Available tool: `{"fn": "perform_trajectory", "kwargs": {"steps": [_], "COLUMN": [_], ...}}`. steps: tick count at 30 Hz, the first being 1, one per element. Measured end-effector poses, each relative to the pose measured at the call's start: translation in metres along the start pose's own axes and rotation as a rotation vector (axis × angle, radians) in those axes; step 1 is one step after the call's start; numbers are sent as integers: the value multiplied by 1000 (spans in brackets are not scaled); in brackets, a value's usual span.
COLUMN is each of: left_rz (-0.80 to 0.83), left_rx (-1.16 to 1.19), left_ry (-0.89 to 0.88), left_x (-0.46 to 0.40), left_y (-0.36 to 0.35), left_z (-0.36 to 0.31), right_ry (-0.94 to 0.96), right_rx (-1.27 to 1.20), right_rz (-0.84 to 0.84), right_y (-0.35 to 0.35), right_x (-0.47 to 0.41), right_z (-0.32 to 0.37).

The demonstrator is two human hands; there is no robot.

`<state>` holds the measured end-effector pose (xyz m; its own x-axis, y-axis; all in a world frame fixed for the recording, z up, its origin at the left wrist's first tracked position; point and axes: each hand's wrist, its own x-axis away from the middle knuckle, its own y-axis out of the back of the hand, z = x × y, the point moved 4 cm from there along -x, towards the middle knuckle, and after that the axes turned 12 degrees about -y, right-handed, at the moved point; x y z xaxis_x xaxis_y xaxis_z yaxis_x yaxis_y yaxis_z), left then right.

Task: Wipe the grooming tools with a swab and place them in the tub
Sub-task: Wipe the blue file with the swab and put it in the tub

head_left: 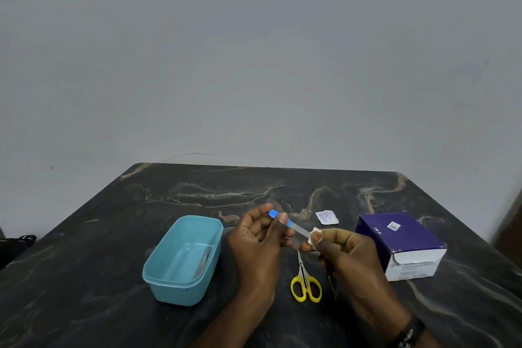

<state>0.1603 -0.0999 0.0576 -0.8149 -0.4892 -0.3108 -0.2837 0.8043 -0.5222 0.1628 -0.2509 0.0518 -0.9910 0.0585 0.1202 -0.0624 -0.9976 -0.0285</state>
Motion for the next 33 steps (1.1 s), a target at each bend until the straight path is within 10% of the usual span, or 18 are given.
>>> {"fn": "perform_trajectory", "kwargs": {"steps": [33], "left_rz": [550], "left_rx": [-412], "left_ry": [-157], "left_x": [24], "left_y": [-15], "left_z": [4], "right_ry": [51], "right_rx": [-92], "right_rz": [-64], "right_y": [4], "right_x": [2], "right_z": [3]}}
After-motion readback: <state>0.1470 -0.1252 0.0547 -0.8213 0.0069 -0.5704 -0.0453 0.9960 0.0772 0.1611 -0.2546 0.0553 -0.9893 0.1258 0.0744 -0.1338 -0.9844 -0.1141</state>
